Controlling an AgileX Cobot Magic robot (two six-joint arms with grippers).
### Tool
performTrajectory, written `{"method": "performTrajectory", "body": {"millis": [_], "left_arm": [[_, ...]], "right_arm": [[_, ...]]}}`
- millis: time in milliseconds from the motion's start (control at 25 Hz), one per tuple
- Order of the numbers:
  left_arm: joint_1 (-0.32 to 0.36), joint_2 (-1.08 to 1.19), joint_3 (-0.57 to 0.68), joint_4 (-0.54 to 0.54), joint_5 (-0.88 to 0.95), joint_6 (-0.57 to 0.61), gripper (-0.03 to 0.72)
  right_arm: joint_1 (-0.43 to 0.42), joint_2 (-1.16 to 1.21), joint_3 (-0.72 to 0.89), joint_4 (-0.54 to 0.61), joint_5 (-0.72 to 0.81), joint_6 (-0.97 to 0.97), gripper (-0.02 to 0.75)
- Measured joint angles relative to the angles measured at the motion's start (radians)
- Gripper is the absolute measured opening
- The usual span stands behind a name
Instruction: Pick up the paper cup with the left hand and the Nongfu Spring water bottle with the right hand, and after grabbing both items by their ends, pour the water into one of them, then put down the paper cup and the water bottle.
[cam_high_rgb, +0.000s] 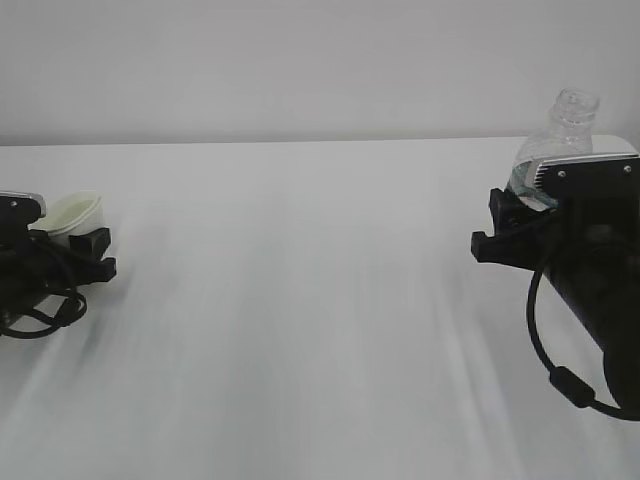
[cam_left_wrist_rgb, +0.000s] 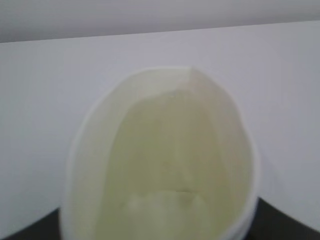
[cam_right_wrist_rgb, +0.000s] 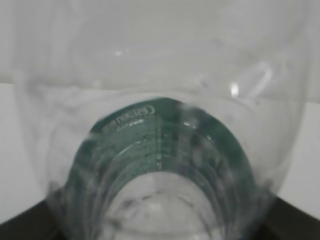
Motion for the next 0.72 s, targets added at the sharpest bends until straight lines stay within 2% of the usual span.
{"method": "performTrajectory", "body": {"millis": [120,240,520,720], "left_arm": [[0.0,0.0,0.0,0.0,0.0,0.0,0.359],[0.0,0.0,0.0,0.0,0.0,0.0,0.394],[0.0,0.0,0.011,-0.012,-0.017,0.0,0.572],[0.0,0.0,0.031,-0.027,-0.021,0.0,0.589]], "right_arm": [[0.0,0.0,0.0,-0.002,0.0,0.0,0.473],[0.0,0.0,0.0,-0.002,0.0,0.0,0.473],[0.0,0.0,0.0,-0.002,0.0,0.0,0.473],[0.0,0.0,0.0,-0.004,-0.001,0.0,0.473]]}}
